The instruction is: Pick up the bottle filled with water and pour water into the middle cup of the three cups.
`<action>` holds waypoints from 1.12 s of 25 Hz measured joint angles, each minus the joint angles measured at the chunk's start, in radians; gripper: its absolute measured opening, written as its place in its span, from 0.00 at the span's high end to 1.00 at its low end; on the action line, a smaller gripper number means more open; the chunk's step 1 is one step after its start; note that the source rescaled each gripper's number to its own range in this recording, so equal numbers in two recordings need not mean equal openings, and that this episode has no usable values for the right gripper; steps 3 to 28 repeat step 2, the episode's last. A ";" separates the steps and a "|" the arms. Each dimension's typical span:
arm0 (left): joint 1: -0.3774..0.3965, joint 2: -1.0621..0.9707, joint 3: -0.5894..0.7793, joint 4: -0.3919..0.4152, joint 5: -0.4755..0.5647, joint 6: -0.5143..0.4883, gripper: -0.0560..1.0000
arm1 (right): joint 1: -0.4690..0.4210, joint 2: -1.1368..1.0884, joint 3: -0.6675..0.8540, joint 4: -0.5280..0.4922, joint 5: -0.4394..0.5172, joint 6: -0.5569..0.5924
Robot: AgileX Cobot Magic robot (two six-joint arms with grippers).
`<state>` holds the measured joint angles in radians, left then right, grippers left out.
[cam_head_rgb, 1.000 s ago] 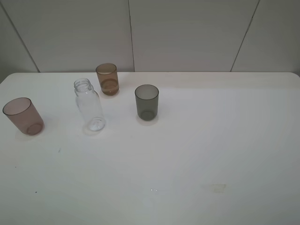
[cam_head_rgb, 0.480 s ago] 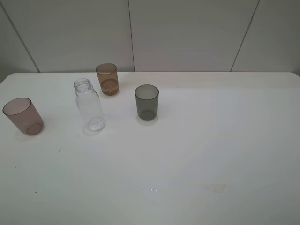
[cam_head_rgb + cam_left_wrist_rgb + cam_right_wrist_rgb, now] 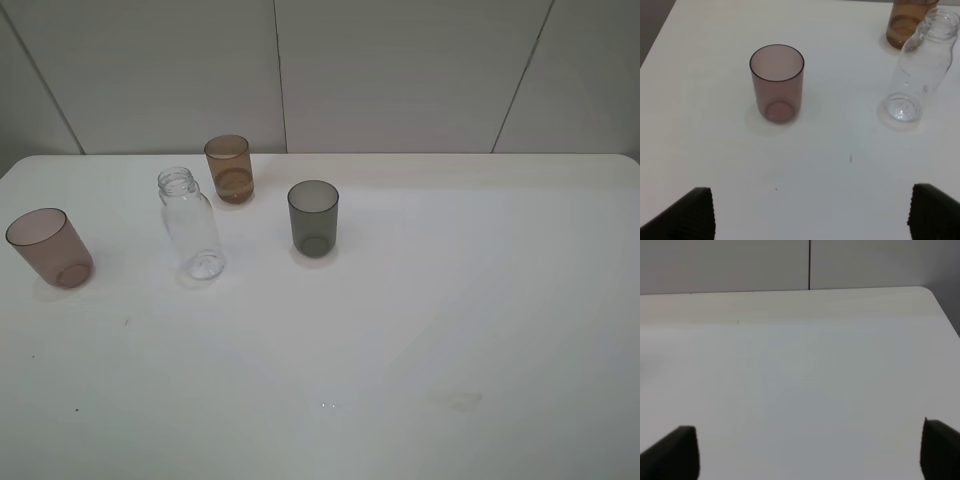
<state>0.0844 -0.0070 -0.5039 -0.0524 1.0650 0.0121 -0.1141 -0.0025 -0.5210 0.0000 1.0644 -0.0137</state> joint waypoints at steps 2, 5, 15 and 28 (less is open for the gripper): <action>0.000 0.000 0.000 0.000 0.000 0.000 0.02 | 0.000 0.000 0.000 0.000 0.000 0.000; 0.000 0.000 0.000 0.000 0.000 0.000 0.02 | 0.000 0.000 0.000 0.000 0.000 0.000; 0.000 0.000 0.000 0.000 0.000 0.000 0.02 | 0.000 0.000 0.000 0.000 0.000 0.000; 0.000 0.000 0.000 0.000 0.000 0.000 0.02 | 0.000 0.000 0.000 0.000 0.000 0.000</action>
